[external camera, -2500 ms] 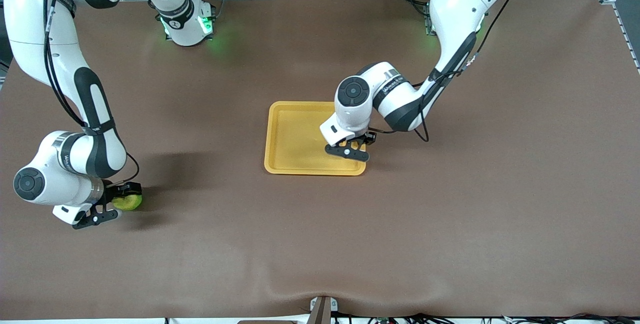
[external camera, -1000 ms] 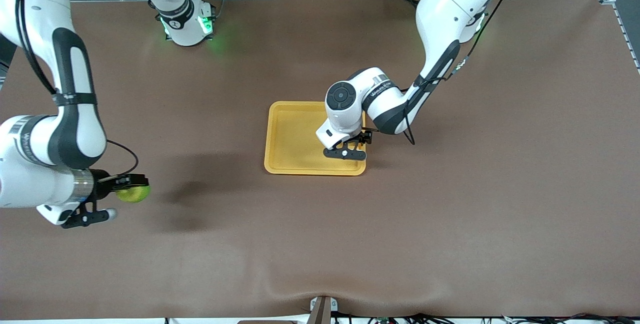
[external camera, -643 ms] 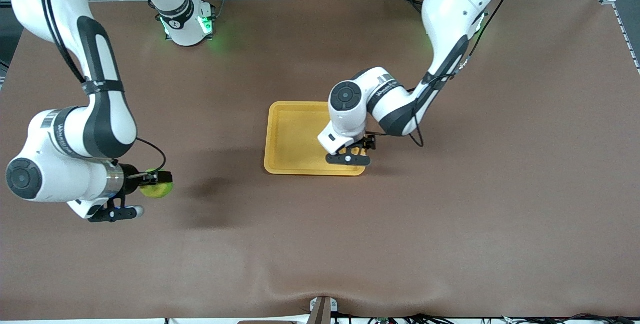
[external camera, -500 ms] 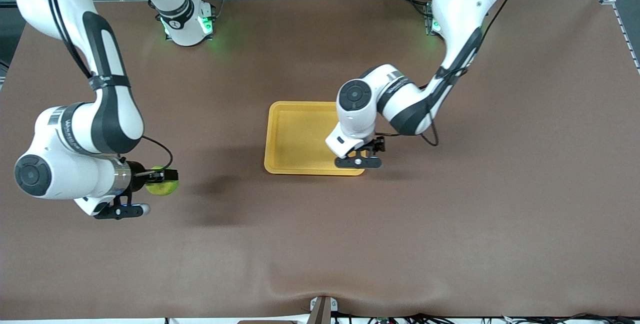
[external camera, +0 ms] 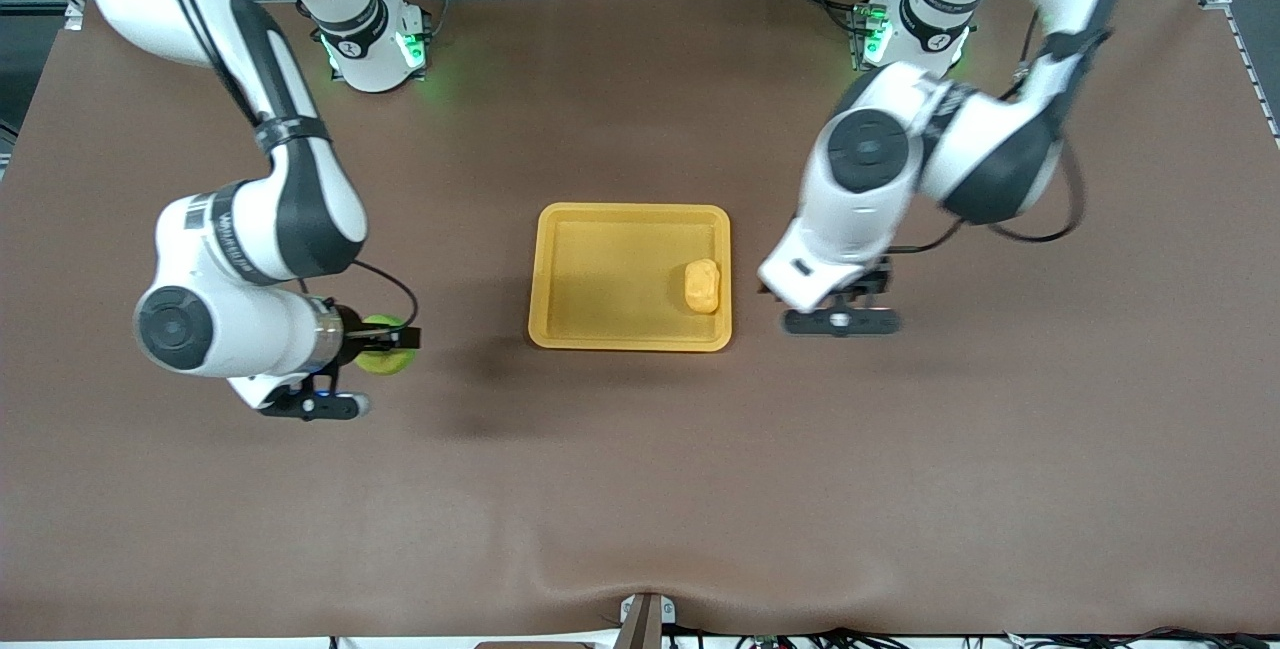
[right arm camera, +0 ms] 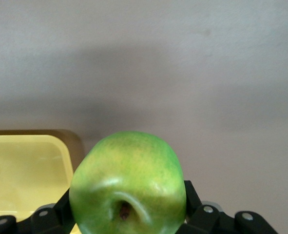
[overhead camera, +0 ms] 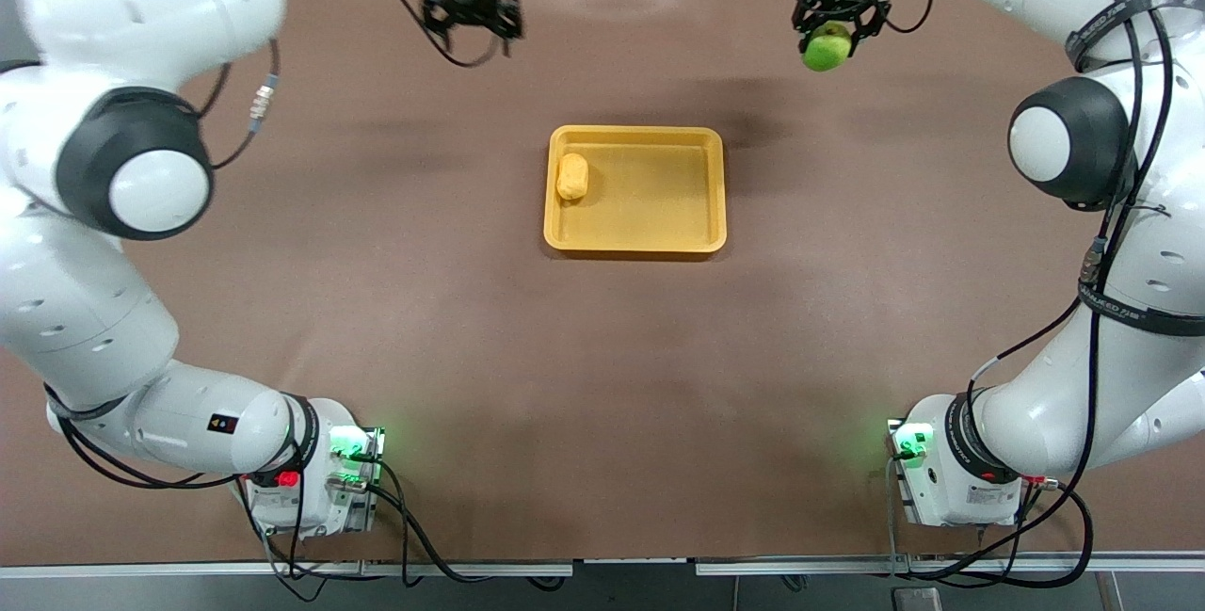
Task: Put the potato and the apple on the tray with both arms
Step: 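Carry the green apple to the tray while the left gripper withdraws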
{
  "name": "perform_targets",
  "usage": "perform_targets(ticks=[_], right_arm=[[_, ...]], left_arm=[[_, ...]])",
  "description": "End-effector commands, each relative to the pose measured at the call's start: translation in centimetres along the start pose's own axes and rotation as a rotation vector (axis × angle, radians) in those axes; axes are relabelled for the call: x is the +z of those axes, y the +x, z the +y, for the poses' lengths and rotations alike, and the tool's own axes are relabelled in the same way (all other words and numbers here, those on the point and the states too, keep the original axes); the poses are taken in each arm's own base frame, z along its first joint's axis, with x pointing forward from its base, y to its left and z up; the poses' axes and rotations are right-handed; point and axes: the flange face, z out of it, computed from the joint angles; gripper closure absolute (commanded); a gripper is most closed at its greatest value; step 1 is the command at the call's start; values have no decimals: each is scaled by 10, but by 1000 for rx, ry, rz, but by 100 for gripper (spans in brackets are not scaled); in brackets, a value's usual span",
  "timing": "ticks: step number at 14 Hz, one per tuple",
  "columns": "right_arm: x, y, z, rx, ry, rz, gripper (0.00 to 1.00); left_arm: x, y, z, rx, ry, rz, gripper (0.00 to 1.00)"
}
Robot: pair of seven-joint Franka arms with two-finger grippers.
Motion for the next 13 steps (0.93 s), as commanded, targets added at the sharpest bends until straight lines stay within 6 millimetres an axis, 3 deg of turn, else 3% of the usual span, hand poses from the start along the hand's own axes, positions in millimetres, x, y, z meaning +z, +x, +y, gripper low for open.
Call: perform_targets(ticks=[1, 4, 8, 11, 13], right_arm=[[3, -28, -36, 48, -7, 0, 100], [16, -46, -64, 74, -17, 5, 100], [56, -73, -101, 106, -18, 49, 100], [82, -85, -125, 128, -18, 75, 100], [97, -92, -136, 130, -14, 93, 100]], left_arm=[[-39, -7, -56, -39, 20, -13, 0], [-76, -15, -103, -27, 45, -7, 0], [-113, -29, -152, 14, 68, 0, 0], [-126, -32, -183, 15, 22, 4, 0], [-135, -35, -193, 8, 25, 19, 0]])
